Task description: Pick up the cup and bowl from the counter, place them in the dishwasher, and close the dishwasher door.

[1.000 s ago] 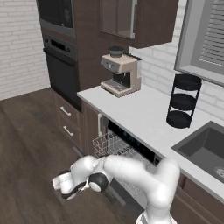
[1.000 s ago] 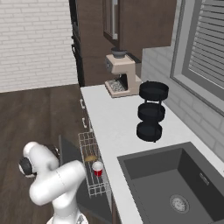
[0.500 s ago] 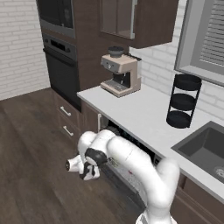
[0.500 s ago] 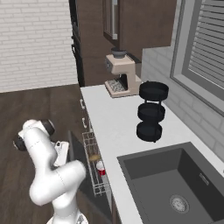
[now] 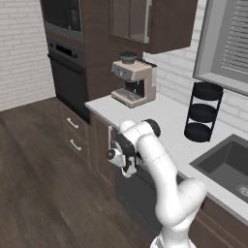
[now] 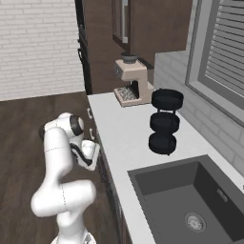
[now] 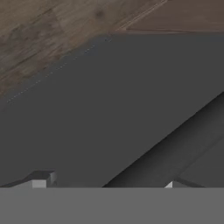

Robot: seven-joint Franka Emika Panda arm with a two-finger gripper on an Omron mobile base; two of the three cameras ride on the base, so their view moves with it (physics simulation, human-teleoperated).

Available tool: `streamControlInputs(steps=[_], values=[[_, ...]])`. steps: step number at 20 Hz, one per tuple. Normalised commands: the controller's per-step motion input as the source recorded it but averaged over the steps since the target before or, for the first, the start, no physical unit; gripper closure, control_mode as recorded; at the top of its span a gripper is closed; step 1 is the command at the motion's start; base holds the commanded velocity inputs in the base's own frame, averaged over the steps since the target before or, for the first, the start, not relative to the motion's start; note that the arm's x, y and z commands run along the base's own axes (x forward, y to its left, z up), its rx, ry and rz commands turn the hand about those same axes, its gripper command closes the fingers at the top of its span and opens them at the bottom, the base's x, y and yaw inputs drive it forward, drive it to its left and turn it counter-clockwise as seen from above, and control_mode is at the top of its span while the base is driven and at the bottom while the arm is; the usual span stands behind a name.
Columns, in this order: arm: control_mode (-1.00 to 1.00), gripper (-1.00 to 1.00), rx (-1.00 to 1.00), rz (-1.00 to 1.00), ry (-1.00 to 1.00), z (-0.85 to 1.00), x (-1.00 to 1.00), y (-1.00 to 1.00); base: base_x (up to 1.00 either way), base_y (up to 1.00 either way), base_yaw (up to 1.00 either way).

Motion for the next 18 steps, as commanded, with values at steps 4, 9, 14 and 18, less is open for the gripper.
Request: streamControlInputs(steps=[4, 9, 14, 18], values=[[-1.0, -1.0, -0.44, -0.27, -0.19, -0.56, 0.1, -0.65, 0.0, 0.0, 0.0], [-1.0, -1.0, -0.51, -0.23, -0.27, -0.8, 0.0, -0.37, 0.0, 0.0, 0.0], [-1.0, -1.0, -0.51, -0.22, -0.27, -0.78, 0.0, -0.19, 0.0, 0.0, 0.0], [-1.0, -1.0, -0.41, -0.19, -0.19, -0.52, 0.0, -0.06, 0.0, 0.0, 0.0]])
